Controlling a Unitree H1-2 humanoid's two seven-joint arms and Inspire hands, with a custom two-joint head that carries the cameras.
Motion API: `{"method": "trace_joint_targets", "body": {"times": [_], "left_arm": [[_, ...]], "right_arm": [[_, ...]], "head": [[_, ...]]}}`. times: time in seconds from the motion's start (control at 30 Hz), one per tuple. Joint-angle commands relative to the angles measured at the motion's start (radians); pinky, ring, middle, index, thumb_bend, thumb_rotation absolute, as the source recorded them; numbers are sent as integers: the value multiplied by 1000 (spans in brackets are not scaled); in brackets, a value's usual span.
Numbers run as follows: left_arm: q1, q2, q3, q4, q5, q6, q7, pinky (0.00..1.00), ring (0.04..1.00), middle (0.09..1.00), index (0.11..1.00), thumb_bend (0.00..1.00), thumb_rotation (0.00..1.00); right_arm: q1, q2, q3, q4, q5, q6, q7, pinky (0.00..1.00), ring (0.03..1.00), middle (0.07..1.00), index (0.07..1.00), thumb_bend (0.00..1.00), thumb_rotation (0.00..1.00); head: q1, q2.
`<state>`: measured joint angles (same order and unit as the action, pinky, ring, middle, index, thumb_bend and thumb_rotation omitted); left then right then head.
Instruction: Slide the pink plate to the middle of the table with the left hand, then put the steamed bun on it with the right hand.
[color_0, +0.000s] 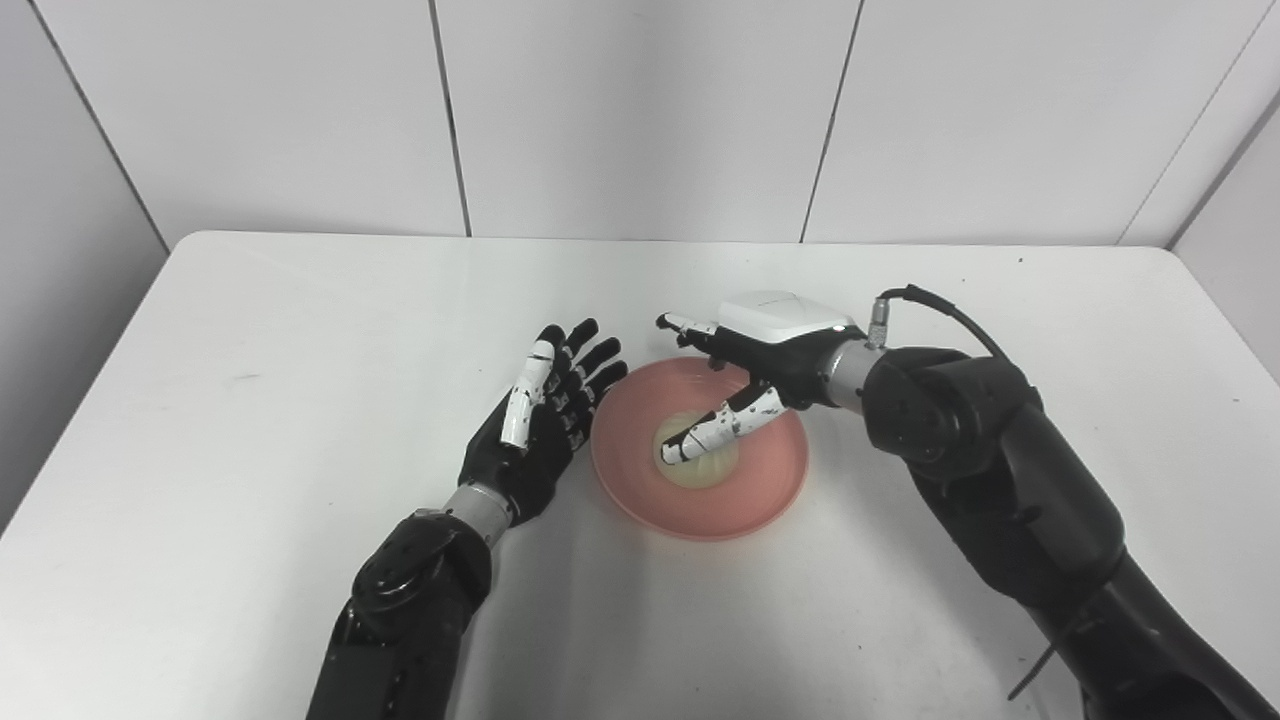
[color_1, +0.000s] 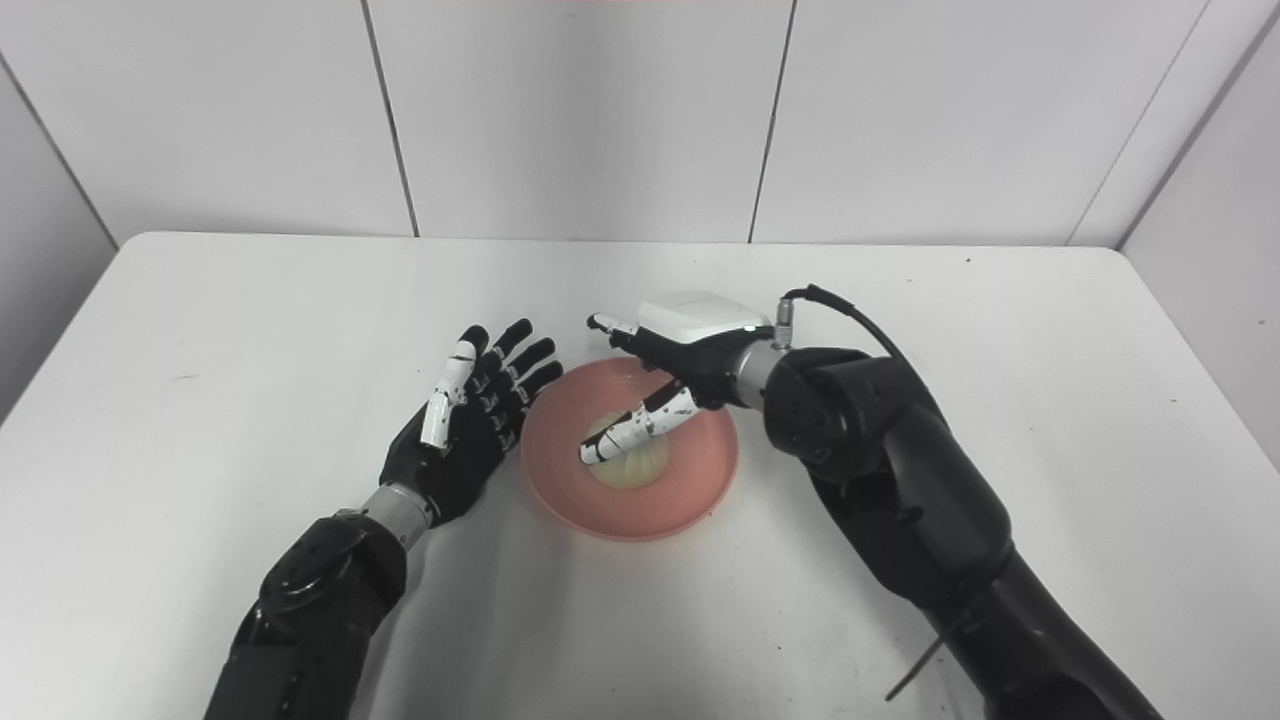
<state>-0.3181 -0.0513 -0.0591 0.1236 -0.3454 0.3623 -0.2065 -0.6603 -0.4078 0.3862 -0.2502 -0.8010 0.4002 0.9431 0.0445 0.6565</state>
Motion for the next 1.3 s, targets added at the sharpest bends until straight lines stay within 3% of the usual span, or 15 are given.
{"method": "trace_joint_targets", "body": {"times": [0.0, 0.07, 0.2, 0.27, 0.47, 0.6, 0.7, 0.8, 0.93, 1.1, 1.27], "left_arm": [[25, 1, 11, 40, 10, 18, 12, 980, 945, 947, 965, 510, 1000], [26, -1, 23, 24, 6, 3, 9, 976, 941, 947, 968, 508, 1000], [28, -6, 50, -50, -13, 8, 15, 994, 962, 968, 982, 514, 1000], [32, -11, 63, -99, -18, 14, 30, 991, 960, 966, 981, 514, 1000], [40, -8, 77, -188, -6, 11, 59, 978, 954, 964, 980, 520, 1000], [64, -5, 50, -204, 87, -62, 95, 974, 949, 962, 976, 514, 1000], [85, 7, 21, -176, 168, -148, 100, 986, 962, 979, 992, 543, 1000], [107, 16, -15, -143, 270, -228, 130, 998, 979, 995, 1000, 553, 1000], [137, 32, -48, -103, 368, -317, 152, 1000, 997, 1000, 1000, 522, 1000], [162, 58, -60, -98, 402, -312, 143, 1000, 1000, 1000, 1000, 527, 1000], [166, 68, -55, -74, 393, -309, 128, 1000, 1000, 1000, 1000, 506, 1000]], "right_arm": [[-23, 1, -63, -48, 56, 8, -59, 581, 803, 899, 993, 956, 754], [-3, 7, -116, -54, 111, -26, -121, 590, 792, 879, 989, 937, 773], [41, 32, -210, -34, 215, -109, -277, 649, 786, 876, 996, 934, 938], [65, 54, -252, -19, 258, -136, -361, 655, 795, 888, 999, 928, 973], [149, 115, -324, -11, 345, -126, -513, 720, 888, 977, 1000, 844, 1000], [249, 198, -379, 4, 418, -146, -635, 840, 947, 997, 1000, 810, 1000], [309, 263, -412, 41, 480, -195, -725, 864, 975, 1000, 1000, 774, 1000], [377, 327, -406, 81, 460, -226, -830, 917, 992, 1000, 1000, 695, 1000], [419, 358, -381, 158, 441, -293, -927, 977, 1000, 1000, 1000, 594, 1000], [453, 386, -404, 240, 574, -423, -964, 999, 1000, 1000, 1000, 483, 1000], [460, 399, -417, 275, 661, -461, -968, 997, 999, 1000, 1000, 385, 1000]], "head": [[1, -7], [-1, -14], [-8, -29], [-10, -34], [-22, -52], [-32, -59], [-34, -60], [-35, -63], [-39, -65], [-44, -67], [-45, -67]]}}
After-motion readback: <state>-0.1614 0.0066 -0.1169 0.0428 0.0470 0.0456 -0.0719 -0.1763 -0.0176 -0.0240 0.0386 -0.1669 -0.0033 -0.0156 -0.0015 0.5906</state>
